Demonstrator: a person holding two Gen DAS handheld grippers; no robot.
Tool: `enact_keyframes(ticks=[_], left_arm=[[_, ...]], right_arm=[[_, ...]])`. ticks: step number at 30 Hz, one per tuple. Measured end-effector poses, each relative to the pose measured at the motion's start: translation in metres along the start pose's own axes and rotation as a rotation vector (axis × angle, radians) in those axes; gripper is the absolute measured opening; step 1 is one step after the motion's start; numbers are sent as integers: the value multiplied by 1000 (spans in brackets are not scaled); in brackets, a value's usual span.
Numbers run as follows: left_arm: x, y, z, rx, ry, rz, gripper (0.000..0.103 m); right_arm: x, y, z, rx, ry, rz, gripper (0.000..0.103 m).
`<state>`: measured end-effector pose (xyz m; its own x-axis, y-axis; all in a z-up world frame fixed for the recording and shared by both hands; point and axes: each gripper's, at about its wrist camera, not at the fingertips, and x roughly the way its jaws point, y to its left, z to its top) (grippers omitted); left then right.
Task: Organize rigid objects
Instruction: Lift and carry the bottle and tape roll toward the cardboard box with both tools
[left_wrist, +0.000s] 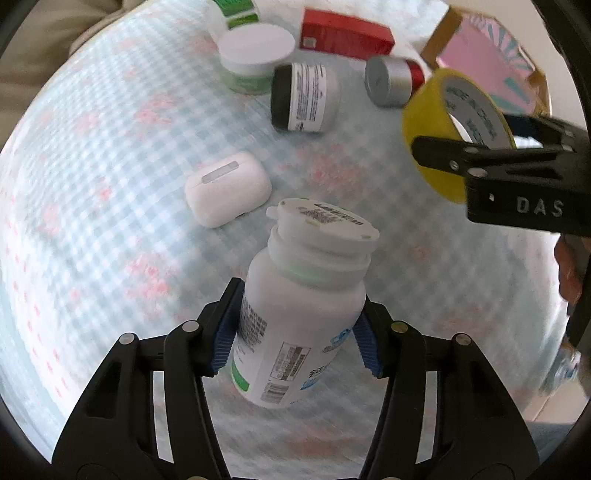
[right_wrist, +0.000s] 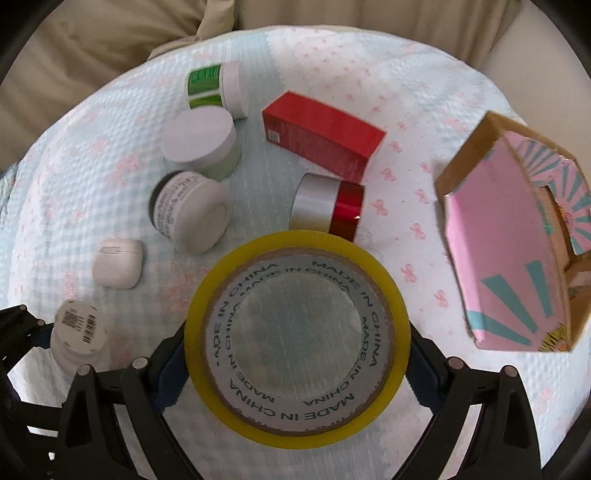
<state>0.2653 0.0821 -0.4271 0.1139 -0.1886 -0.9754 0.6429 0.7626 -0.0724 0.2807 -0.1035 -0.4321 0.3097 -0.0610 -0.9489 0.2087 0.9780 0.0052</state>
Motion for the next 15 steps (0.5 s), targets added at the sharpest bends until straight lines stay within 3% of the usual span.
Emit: enact_keyframes(ticks=[9, 15], left_arm=[[-81, -14, -18, -92, -89, 9, 52], [-161, -45, 2, -122, -201, -24, 52]], right_arm=[[-72, -12, -20, 47, -61, 33, 96], [-162, -25, -31, 70, -84, 58, 96]])
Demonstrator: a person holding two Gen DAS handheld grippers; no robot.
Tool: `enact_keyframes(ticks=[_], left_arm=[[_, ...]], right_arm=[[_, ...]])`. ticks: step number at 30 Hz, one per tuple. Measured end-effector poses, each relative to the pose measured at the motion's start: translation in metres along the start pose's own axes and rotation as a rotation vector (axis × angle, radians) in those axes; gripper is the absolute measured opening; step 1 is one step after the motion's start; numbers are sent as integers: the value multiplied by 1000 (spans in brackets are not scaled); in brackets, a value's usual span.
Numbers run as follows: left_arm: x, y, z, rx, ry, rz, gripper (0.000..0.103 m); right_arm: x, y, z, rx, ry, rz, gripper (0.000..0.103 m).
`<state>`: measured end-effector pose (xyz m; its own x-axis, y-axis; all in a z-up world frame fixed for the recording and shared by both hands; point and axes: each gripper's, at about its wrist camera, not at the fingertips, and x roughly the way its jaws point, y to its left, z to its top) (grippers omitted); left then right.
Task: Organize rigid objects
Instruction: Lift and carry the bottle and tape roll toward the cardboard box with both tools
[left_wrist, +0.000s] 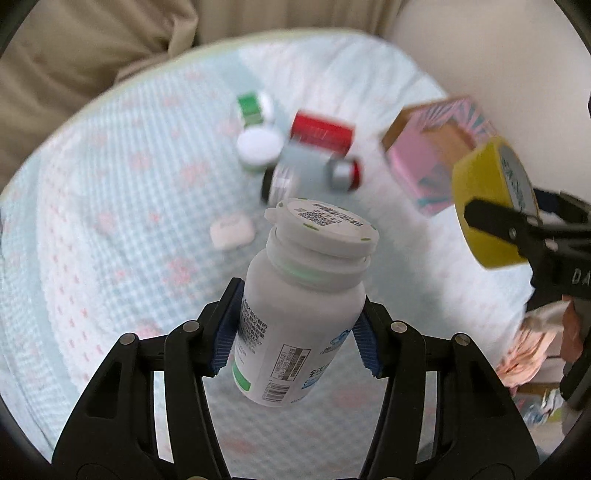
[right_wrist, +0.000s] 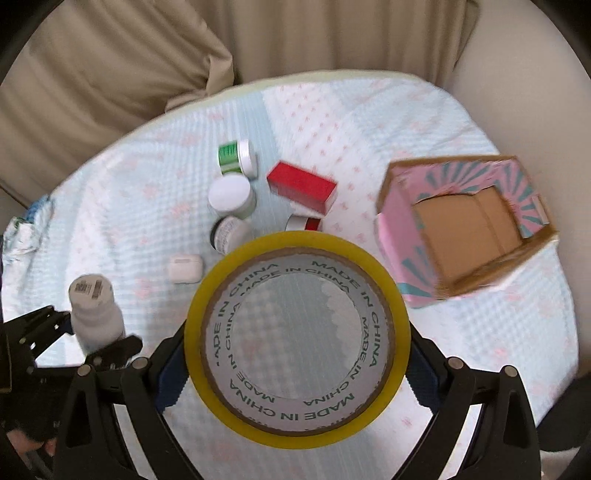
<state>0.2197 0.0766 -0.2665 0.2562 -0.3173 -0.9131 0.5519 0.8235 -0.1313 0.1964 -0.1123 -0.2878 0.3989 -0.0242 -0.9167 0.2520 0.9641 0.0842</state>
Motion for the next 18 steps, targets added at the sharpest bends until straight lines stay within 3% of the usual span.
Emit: enact_keyframes(ticks=[8, 13, 18], left_arm=[[-76, -73, 40, 44, -151, -33, 52], [-89, -124, 74, 45, -203, -37, 52], [-80, -181, 106, 21, -227, -15, 52]], right_arm=[[-113, -44, 19, -20, -90, -26, 96], [-155, -91, 37, -5, -145, -8, 96], [-168, -147, 52, -42, -170, 5, 96]])
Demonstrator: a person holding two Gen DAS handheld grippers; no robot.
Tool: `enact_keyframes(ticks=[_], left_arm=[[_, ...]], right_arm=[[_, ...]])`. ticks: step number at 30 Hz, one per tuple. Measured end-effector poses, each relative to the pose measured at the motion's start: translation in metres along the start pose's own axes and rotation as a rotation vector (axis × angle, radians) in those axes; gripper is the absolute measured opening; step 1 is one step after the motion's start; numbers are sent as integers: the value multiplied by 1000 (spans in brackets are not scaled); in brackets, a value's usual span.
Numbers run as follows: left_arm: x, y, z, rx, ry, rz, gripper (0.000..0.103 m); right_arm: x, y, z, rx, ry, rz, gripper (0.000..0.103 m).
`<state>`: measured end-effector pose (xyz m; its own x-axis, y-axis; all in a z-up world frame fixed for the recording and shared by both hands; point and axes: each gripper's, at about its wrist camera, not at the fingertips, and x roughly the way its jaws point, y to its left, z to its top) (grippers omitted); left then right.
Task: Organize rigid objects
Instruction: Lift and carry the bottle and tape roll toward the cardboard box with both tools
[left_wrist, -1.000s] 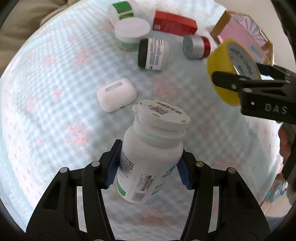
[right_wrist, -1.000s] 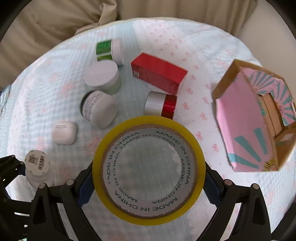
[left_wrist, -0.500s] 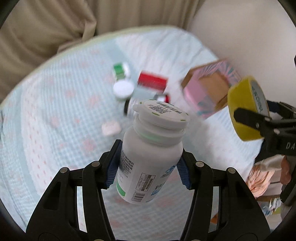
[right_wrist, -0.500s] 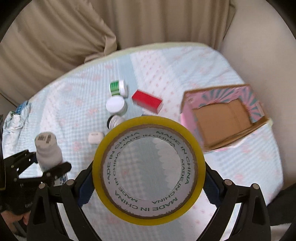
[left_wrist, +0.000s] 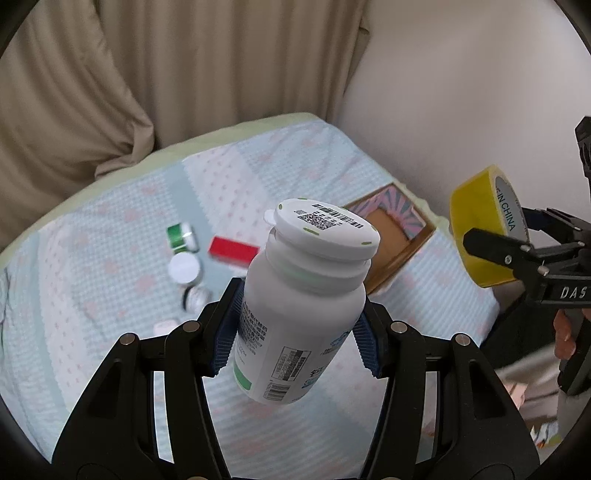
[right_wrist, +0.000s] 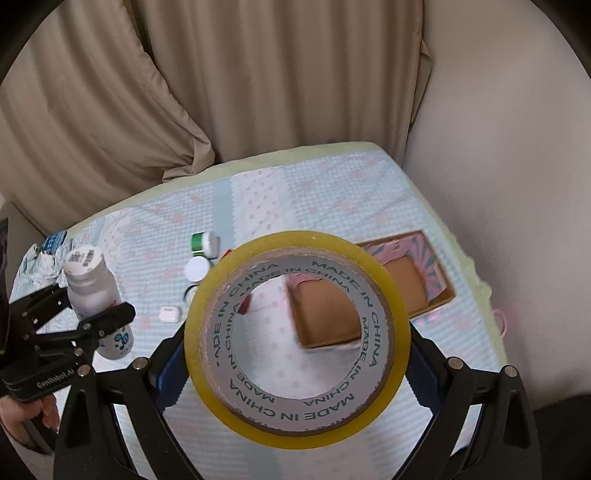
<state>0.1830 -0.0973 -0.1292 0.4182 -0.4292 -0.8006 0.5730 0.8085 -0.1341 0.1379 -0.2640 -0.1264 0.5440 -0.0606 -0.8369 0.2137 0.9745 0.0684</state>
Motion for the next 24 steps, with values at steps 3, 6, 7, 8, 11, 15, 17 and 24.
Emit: enact_keyframes(ticks=[3, 6, 7, 8, 11, 15, 17, 24], left_arm=[[21, -32, 15, -51, 1, 26, 51], [47, -64, 32, -107, 7, 34, 51], [56, -73, 36, -123, 11, 33, 51], [66, -83, 41, -143, 18, 30, 51], [99, -107, 53, -189, 50, 27, 49], [140, -124, 64, -212, 93, 36, 49], [165, -129, 68, -226, 127, 46, 49], [244, -121, 70, -268, 237, 51, 48]], right_arm=[[10, -42, 11, -62, 3, 29, 96], [21, -76, 19, -105, 17, 65, 96], [26, -91, 24, -126, 24, 80, 96], [31, -101, 27, -145, 30, 88, 96], [51, -133, 37, -202, 55, 86, 96], [83, -164, 46, -251, 94, 102, 96], [104, -176, 50, -282, 115, 108, 96], [177, -194, 49, -395, 189, 134, 96]])
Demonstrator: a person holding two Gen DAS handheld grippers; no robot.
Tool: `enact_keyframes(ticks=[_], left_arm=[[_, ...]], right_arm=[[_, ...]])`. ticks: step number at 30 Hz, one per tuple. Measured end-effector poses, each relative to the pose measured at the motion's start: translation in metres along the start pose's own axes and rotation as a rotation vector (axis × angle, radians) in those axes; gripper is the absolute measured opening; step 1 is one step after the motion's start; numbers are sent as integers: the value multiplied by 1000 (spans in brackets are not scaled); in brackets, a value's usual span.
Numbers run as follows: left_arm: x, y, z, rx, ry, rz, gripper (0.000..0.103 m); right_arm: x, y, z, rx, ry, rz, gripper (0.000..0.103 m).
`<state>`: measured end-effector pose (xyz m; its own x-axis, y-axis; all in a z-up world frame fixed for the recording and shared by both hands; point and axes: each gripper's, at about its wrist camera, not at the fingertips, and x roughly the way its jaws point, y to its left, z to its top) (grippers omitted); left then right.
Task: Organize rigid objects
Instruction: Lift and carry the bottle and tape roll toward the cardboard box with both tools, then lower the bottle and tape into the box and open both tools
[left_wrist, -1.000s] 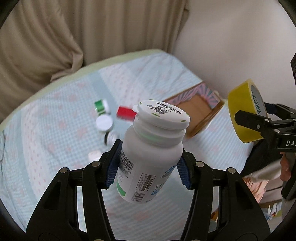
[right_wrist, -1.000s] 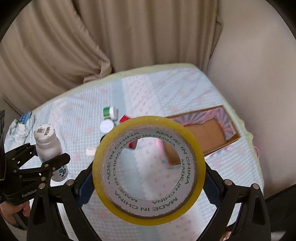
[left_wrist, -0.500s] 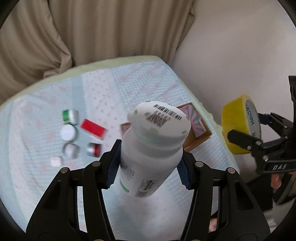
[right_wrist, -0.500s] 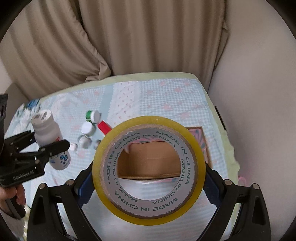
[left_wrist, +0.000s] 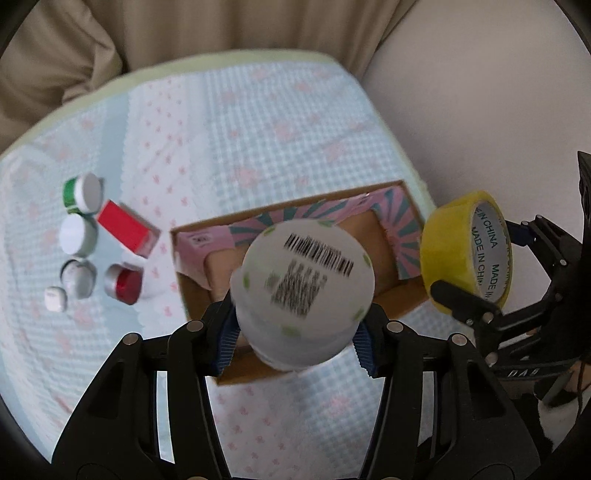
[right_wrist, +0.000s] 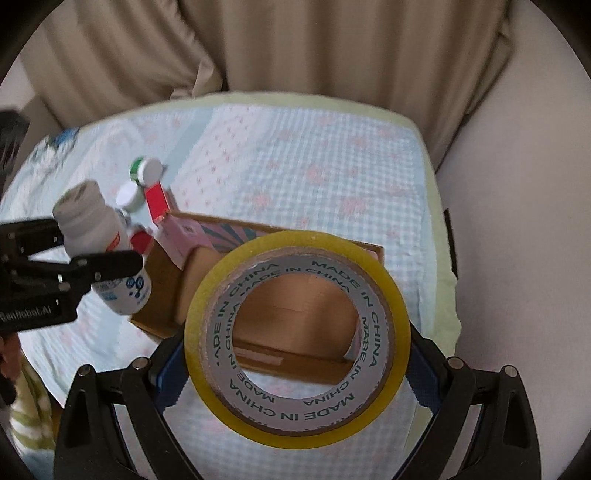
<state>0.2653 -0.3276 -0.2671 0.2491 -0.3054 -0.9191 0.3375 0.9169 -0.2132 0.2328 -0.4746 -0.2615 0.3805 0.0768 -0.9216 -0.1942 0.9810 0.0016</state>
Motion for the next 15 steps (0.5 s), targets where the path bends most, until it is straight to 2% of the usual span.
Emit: enact_keyframes(ticks=[11, 15], left_arm=[[123, 2, 13, 19, 192, 38, 47], [143, 3, 14, 29, 219, 47, 47]], right_arm=[[119, 0, -4, -193, 101, 10, 96], [141, 8, -15, -268, 108, 20, 96]])
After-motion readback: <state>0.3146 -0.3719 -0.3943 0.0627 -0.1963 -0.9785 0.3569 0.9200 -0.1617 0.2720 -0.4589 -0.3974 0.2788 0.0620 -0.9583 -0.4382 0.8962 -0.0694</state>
